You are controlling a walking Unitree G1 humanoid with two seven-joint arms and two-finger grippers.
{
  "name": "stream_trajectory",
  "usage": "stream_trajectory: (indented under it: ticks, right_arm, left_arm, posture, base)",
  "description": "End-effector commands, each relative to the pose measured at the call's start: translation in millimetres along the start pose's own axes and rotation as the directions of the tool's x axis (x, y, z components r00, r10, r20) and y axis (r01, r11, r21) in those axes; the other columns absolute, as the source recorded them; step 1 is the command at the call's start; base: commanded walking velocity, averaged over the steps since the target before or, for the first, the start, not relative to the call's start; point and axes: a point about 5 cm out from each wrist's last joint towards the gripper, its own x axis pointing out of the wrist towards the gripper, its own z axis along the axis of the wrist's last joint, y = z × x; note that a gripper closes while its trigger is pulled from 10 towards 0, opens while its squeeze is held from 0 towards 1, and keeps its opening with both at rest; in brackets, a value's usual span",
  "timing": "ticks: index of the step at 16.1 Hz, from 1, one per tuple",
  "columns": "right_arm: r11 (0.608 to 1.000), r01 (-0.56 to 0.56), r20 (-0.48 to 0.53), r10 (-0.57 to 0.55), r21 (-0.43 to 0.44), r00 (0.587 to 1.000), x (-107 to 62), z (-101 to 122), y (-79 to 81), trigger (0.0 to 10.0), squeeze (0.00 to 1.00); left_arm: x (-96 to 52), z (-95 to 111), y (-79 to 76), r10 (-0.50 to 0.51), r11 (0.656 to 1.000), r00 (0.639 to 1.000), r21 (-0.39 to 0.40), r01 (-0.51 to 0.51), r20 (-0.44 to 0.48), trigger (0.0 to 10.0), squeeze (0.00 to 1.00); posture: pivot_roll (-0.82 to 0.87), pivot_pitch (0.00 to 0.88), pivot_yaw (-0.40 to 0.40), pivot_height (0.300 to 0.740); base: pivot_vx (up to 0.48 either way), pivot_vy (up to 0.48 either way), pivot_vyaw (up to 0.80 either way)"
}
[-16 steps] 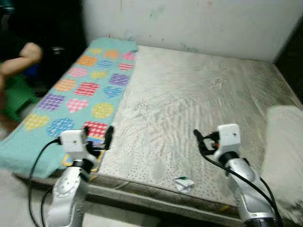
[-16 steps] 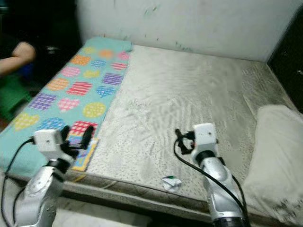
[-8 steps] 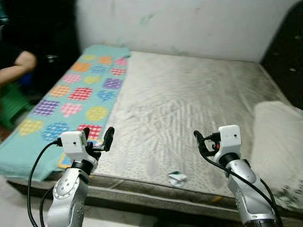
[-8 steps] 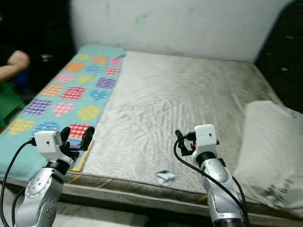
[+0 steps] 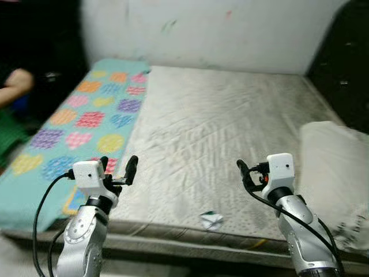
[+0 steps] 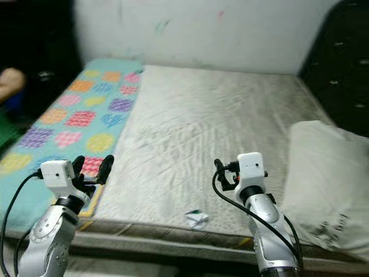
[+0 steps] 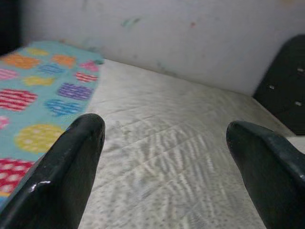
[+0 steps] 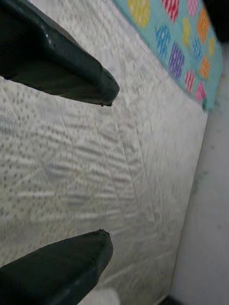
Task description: Clean up the room
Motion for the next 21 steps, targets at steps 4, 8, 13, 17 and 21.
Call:
stream_trajectory:
  ticks: [4, 8, 13, 17, 21]
  right_arm:
    - [1.000, 0.003, 0.010, -0.003, -0.003, 1.000, 0.8, 2.0, -1.5, 10.0, 0.00]
    - [1.000, 0.000, 0.007, 0.000, -0.005, 1.000, 1.0, 0.7, -1.0, 10.0, 0.00]
    - [1.000, 0.001, 0.006, -0.001, 0.002, 1.000, 3.5, 0.7, -0.7, 10.0, 0.00]
    - [1.000, -0.002, 0.021, 0.002, -0.005, 1.000, 6.2, 2.3, -0.3, 10.0, 0.00]
    - [1.000, -0.006, 0.025, 0.006, 0.000, 1.000, 6.2, 1.7, 2.5, 10.0, 0.00]
  left_arm:
    - [0.6, 0.0, 0.7, 0.006, 1.000, 1.000, 0.005, -0.006, -0.004, 10.0, 0.00]
    - [-0.2, -1.2, 0.4, 0.004, 1.000, 1.000, 0.008, -0.004, -0.007, 10.0, 0.00]
    - [1.6, -2.1, 0.2, 0.001, 1.000, 1.000, 0.008, -0.001, -0.011, 10.0, 0.00]
    - [4.4, 0.1, -1.4, -0.004, 1.000, 1.000, 0.009, 0.004, 0.003, 10.0, 0.00]
    - [4.0, 1.1, -5.2, -0.035, 0.999, 0.999, -0.009, 0.035, 0.020, 10.0, 0.00]
  posture:
    - [-0.09, 0.000, -0.027, 0.740]
    - [-0.09, 0.000, -0.027, 0.740]
    - [-0.09, 0.000, -0.022, 0.740]
    - [-0.08, 0.000, -0.020, 0.740]
    - [-0.08, 0.000, -0.023, 0.740]
  base:
    - [0.000, 0.000, -0.26]
    - [0.000, 0.000, 0.00]
    - [0.000, 0.000, -0.80]
    - [0.000, 0.000, -0.31]
    - [0.000, 0.000, 0.00]
